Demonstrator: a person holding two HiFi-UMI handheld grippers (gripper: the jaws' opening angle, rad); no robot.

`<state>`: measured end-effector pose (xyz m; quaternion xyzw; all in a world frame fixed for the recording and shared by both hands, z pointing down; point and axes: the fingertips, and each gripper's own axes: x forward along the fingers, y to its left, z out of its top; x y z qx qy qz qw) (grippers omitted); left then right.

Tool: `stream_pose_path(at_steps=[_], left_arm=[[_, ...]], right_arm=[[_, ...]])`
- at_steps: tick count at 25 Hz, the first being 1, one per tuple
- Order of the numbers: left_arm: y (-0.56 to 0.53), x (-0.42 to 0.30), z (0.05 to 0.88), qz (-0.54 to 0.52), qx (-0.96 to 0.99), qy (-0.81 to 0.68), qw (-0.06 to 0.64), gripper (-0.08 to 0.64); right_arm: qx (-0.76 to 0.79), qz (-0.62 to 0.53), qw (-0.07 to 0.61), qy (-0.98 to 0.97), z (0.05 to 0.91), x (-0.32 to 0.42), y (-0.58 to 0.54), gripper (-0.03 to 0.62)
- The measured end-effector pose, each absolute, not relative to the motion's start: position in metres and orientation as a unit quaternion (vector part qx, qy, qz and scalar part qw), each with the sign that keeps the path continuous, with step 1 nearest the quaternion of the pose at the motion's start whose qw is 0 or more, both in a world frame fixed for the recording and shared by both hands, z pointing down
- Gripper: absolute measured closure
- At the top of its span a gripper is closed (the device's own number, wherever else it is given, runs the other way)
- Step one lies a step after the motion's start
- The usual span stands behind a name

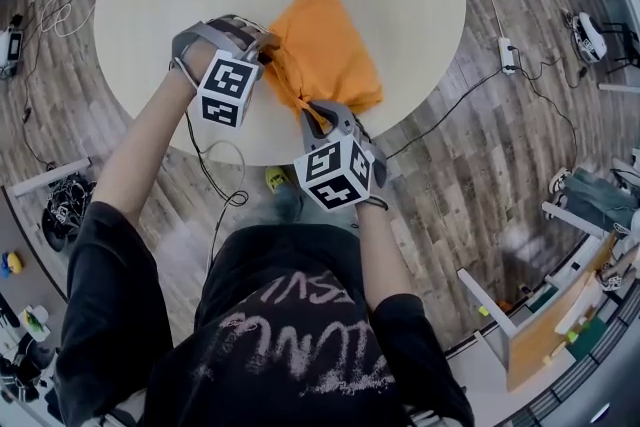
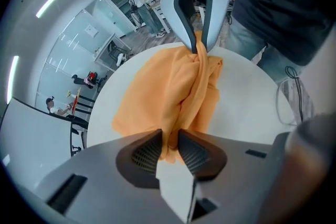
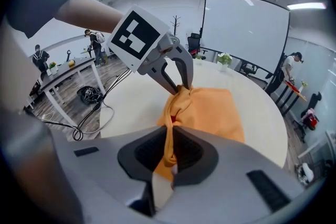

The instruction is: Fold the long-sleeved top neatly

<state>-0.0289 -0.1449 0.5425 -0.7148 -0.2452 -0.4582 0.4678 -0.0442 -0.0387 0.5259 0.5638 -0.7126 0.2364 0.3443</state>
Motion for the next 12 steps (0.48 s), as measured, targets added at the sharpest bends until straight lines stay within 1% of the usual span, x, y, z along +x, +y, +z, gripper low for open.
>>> stream_pose_path(at_steps=[12], left_arm=[[-0.143,-0.047,0.572,-0.480,-0.714,-0.250,0.445,0.426]], right_arm=[[0.527,0.264,0.348,-0.729,0.562,-0.062,-0.038,0.551]])
